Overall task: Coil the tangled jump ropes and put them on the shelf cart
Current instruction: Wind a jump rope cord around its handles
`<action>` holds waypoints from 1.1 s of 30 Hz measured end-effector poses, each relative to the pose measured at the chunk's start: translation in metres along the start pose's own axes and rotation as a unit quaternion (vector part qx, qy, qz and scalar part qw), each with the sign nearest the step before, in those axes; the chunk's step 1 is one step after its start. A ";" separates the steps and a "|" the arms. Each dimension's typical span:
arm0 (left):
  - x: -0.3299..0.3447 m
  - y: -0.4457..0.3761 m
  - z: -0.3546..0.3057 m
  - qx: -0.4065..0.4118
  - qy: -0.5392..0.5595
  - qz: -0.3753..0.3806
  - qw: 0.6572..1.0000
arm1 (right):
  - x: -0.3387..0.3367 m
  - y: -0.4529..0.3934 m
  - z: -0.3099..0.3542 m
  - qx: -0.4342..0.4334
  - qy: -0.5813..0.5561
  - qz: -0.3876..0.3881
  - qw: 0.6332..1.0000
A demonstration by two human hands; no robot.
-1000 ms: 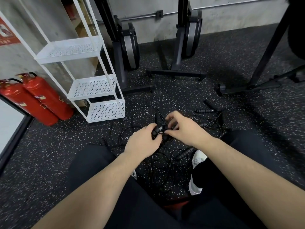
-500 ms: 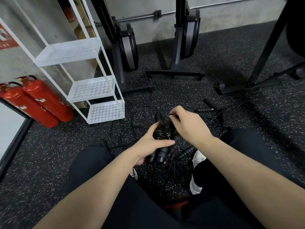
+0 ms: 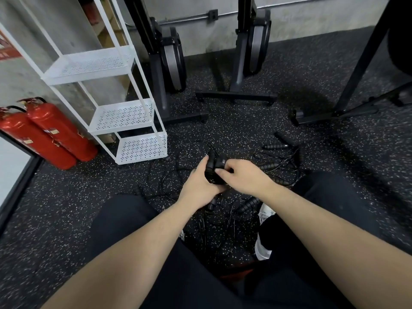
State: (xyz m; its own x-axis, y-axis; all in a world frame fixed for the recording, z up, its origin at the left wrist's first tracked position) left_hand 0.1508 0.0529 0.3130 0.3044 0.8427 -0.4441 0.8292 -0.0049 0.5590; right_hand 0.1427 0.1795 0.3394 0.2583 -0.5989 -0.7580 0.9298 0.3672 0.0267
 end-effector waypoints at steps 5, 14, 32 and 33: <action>0.005 -0.020 0.013 -0.055 0.087 0.033 0.994 | 0.010 0.006 0.020 -0.004 0.056 -0.020 0.998; -0.008 -0.029 0.010 -0.099 0.280 0.055 0.953 | -0.023 0.002 0.032 -0.104 -0.019 -0.105 0.989; -0.079 -0.013 -0.047 -0.087 0.448 0.123 0.881 | -0.071 -0.057 0.080 -0.142 -0.085 -0.129 0.978; -0.090 -0.014 -0.053 -0.073 0.447 0.110 0.884 | -0.076 -0.063 0.088 -0.147 -0.079 -0.125 0.978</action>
State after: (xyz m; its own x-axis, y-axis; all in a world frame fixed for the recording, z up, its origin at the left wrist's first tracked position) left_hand 0.0864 0.0055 0.3827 -0.0960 0.9190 0.3824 0.7065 -0.2077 0.6766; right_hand 0.0877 0.1398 0.4526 0.0926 -0.7902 -0.6058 0.8590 0.3711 -0.3528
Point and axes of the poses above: each hand's wrist, its own y-axis away from the middle knuckle, its own x-axis out of the palm, z = x × y, the point moved 9 cm from there along -y, towards the middle knuckle, and after that the axes turned 15 degrees about -x, right-handed, at the moved point
